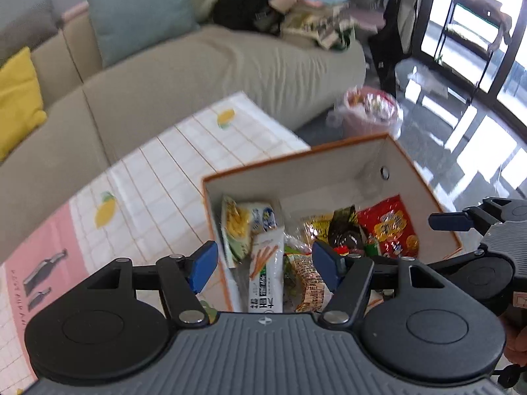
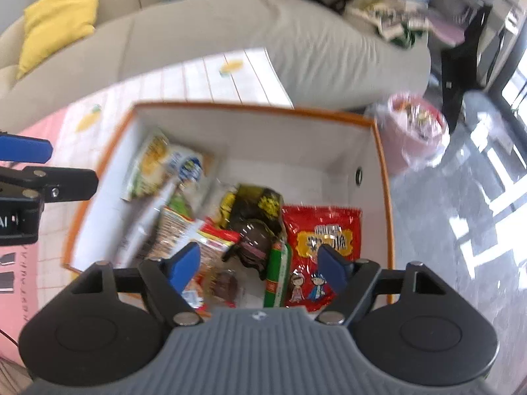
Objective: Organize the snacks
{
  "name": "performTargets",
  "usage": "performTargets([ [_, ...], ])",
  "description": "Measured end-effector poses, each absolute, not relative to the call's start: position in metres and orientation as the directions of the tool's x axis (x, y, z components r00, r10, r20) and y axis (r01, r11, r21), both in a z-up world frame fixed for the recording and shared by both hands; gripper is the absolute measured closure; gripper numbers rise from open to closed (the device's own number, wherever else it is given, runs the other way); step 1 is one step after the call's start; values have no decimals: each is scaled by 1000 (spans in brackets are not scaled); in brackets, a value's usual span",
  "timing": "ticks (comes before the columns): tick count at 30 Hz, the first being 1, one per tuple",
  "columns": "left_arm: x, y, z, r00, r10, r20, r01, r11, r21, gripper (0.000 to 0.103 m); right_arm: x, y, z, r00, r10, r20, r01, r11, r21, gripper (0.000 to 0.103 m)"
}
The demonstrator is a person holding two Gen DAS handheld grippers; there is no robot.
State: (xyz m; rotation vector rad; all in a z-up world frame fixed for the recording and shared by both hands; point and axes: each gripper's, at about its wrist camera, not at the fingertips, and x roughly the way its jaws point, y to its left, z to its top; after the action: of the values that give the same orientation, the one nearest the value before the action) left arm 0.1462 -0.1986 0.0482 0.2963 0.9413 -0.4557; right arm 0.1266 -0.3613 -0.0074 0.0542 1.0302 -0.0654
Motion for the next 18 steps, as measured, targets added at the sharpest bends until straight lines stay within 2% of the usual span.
performTargets([
  [3,126,-186,70,566,-254,-785,486,871,68,26,109,-349,20,572,-25,-820,68,998,16,19],
  [9,78,-147,108,709,-249,-660,422,899,114,26,58,-324,75,715,-11,-699,48,998,33,7],
  [15,28,-112,118,795,-236,-560,347,932,100,23,1,-297,100,812,-35,-582,57,998,19,6],
  [18,8,-104,111,818,-224,-530,327,939,107,17,-24,-283,99,829,-49,-557,60,998,1,5],
])
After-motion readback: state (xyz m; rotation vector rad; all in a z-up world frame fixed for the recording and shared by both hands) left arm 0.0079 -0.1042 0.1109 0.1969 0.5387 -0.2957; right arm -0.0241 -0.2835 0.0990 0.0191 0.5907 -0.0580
